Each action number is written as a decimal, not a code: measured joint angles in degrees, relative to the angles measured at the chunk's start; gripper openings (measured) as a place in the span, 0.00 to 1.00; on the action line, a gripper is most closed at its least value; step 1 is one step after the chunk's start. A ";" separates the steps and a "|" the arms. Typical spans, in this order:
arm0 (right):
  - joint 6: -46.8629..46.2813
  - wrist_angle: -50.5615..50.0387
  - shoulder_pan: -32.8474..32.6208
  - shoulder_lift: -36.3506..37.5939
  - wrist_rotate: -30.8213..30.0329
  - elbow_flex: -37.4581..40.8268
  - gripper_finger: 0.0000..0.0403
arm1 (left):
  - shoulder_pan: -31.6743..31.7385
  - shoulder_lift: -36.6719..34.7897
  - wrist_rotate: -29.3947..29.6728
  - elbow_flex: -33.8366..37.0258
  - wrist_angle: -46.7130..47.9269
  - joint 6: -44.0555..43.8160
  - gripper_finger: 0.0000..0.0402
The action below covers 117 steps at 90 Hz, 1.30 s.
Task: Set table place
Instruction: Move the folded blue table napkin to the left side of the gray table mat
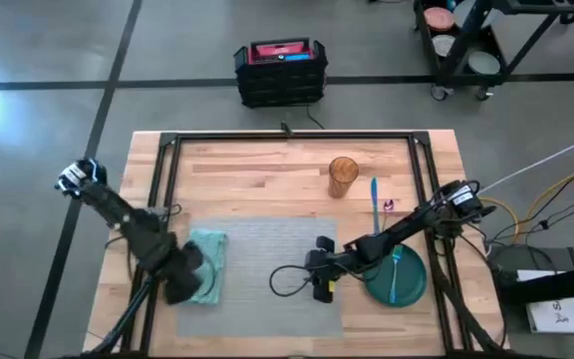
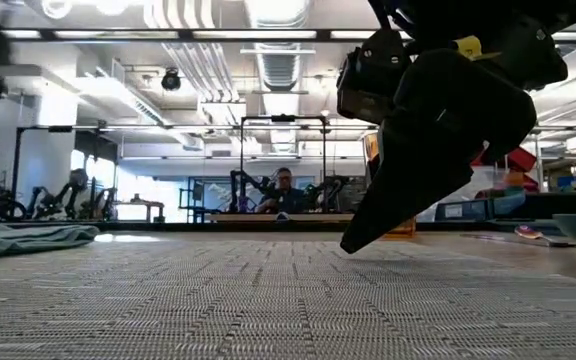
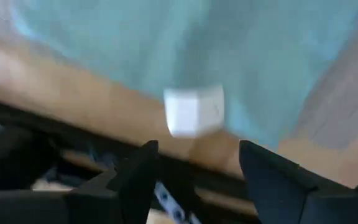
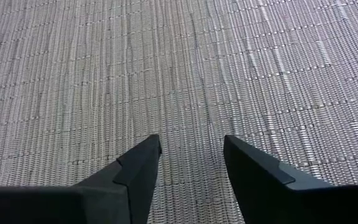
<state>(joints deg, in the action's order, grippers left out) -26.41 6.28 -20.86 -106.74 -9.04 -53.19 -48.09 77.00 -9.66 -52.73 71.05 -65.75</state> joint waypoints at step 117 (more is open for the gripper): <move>-0.02 0.67 -0.01 0.00 -0.02 0.01 0.42 | -7.34 7.72 18.57 -8.22 -12.94 -2.31 0.28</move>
<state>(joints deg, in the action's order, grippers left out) -26.44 6.95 -20.87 -106.74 -9.06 -53.18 -55.43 84.72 8.90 -60.94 58.10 -68.06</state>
